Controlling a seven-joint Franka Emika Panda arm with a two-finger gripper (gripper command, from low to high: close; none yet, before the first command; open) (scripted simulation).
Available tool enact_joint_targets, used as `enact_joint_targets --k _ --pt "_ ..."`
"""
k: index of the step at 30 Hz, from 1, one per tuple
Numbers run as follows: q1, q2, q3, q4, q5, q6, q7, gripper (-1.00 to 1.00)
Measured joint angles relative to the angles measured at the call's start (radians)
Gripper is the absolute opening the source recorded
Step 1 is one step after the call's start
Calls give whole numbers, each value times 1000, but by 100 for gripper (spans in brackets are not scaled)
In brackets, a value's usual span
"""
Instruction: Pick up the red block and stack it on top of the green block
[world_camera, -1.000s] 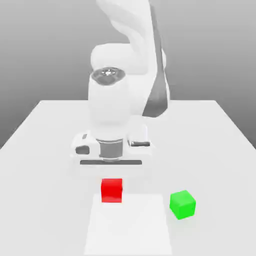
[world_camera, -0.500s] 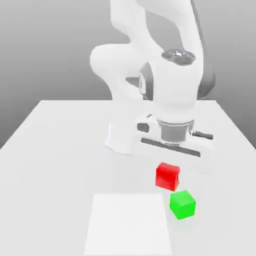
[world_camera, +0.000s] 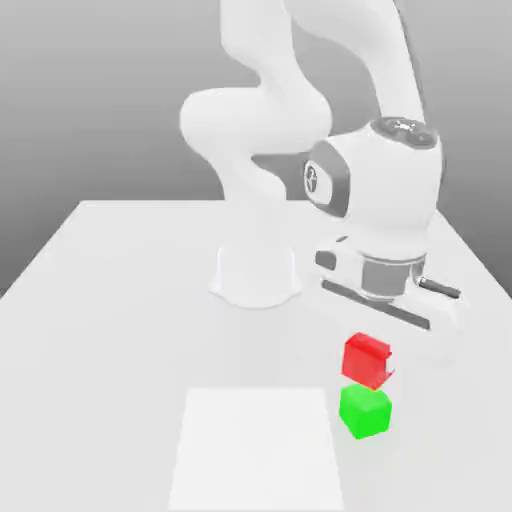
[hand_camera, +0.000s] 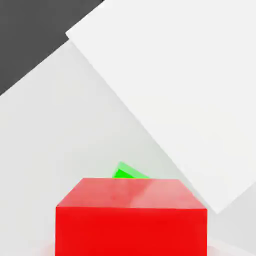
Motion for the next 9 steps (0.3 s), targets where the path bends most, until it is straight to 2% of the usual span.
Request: enact_joint_targets --k 6,7,9 --pt "9 92 -19 -6 -69 92 49 -100" --pt "11 106 -23 -8 -78 106 55 100" --pt "11 106 -23 -8 -78 106 55 100"
